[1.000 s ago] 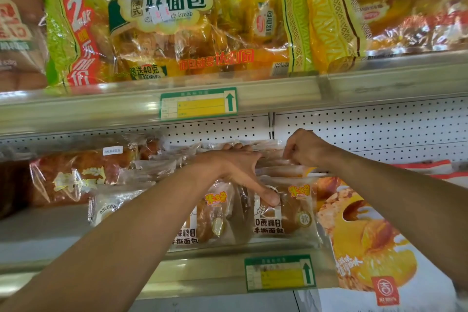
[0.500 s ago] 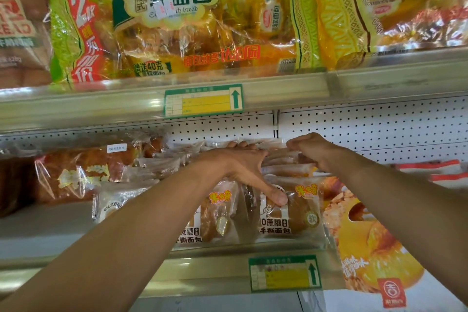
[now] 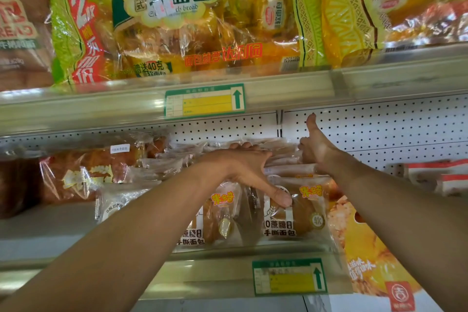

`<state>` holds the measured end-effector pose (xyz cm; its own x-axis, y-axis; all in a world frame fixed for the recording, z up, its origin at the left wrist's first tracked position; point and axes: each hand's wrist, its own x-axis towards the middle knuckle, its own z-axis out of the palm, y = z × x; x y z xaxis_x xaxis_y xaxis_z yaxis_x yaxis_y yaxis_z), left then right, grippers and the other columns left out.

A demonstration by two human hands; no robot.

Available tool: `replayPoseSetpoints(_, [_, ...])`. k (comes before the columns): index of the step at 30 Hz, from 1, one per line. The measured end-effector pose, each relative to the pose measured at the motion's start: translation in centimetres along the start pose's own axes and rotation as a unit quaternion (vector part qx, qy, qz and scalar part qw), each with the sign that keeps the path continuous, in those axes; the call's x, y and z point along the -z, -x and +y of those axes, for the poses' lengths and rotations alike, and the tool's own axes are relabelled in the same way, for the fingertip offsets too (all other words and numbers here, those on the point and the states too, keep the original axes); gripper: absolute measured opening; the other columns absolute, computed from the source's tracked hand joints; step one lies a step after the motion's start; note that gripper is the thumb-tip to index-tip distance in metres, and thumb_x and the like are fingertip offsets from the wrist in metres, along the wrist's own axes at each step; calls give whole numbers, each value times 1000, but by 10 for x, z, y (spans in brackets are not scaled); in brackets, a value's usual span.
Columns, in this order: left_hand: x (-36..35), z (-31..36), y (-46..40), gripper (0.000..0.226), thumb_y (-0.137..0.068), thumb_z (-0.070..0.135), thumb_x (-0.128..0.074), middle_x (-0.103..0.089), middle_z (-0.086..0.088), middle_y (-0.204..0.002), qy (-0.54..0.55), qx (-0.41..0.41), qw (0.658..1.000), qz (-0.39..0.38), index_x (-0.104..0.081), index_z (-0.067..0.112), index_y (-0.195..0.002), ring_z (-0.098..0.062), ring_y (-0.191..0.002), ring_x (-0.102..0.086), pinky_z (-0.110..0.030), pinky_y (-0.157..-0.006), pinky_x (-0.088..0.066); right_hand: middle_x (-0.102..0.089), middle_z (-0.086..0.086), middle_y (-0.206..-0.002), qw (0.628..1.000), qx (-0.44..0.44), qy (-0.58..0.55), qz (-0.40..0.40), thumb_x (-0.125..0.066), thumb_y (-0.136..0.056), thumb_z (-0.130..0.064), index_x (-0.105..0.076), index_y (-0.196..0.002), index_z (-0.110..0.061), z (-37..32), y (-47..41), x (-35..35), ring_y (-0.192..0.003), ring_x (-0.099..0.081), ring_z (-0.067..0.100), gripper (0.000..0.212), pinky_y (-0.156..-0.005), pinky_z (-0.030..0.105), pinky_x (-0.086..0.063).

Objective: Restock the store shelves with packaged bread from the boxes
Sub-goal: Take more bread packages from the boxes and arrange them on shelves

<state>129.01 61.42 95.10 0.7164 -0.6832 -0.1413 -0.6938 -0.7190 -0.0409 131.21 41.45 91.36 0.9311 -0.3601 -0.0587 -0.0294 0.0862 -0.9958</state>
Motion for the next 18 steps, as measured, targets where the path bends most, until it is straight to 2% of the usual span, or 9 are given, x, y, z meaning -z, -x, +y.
replayPoseSetpoints(5, [-1, -2, 0, 122, -69, 75, -67, 3, 2, -166, 33, -6, 999, -8, 2, 27, -158, -22, -153, -2, -44, -123, -3, -21, 15, -160, 998, -28, 64, -10, -6, -79, -88, -24, -154, -15, 3, 2, 2, -149, -16, 33, 107, -120, 51, -11])
replayPoseSetpoints(8, [-2, 0, 0, 122, -69, 76, -66, 4, 1, -166, 23, -6, 1000, 1, 2, 27, -158, -23, -153, 1, -44, -121, -1, -26, 8, -159, 998, -20, 52, 29, -6, -79, -87, -24, -153, -13, 2, -5, 2, -148, -18, 28, 107, -121, 45, -14])
replayPoseSetpoints(9, [-2, -1, 0, 122, -68, 77, -65, 4, 1, -166, 15, -5, 1000, 4, 2, 28, -158, -23, -153, 1, -45, -121, -1, -32, 7, -156, 998, -17, 51, 31, -7, -77, -90, -31, -151, -12, 1, -10, 2, -146, -26, 26, 110, -119, 43, -19])
replayPoseSetpoints(11, [-3, -1, -1, 123, -67, 79, -63, 3, 0, -167, 8, -3, 1000, 5, 1, 28, -158, -24, -153, 0, -47, -122, -2, -52, 4, -129, 998, -13, 66, 19, -5, -80, -87, -48, -136, -11, -1, -8, -2, -128, -46, 23, 103, -106, 34, -33])
replayPoseSetpoints(12, [-3, -2, -1, 123, -67, 79, -64, 3, 1, -167, 12, -3, 1000, 2, 1, 28, -158, -23, -153, -1, -47, -123, -3, -52, 7, -130, 997, -5, 70, 14, -3, -84, -82, -45, -139, -12, 0, -8, -4, -127, -48, 25, 98, -104, 35, -33])
replayPoseSetpoints(14, [-4, -2, -1, 121, -69, 76, -65, 2, 1, -167, 25, -6, 1000, -2, 1, 28, -158, -23, -153, -3, -46, -123, -5, -42, 15, -148, 997, 12, 74, 9, -4, -89, -77, -41, -142, -15, 0, -7, -3, -138, -37, 31, 90, -112, 40, -25])
replayPoseSetpoints(16, [-3, -2, 1, 120, -70, 74, -66, 1, 2, -167, 30, -10, 999, 3, 0, 28, -158, -21, -153, -3, -43, -121, -5, -25, 16, -158, 998, 16, 57, -18, -9, -81, -87, -54, -112, -21, 4, -4, -1, -141, -29, 35, 86, -116, 47, -19])
replayPoseSetpoints(17, [-3, -2, 1, 119, -71, 73, -67, 1, 3, -167, 36, -11, 999, 3, 0, 27, -158, -21, -153, -4, -40, -121, -6, -17, 20, -160, 998, 19, 47, -22, -10, -79, -89, -54, -104, -16, 6, -2, 1, -141, -26, 40, 89, -114, 51, -18])
replayPoseSetpoints(18, [-3, -2, 2, 118, -72, 71, -67, 0, 4, -166, 44, -13, 999, 1, 0, 27, -158, -20, -153, -5, -38, -121, -7, -9, 25, -159, 999, 20, 35, -12, -9, -81, -86, -53, -115, -5, 7, 1, 4, -143, -18, 46, 98, -116, 55, -11])
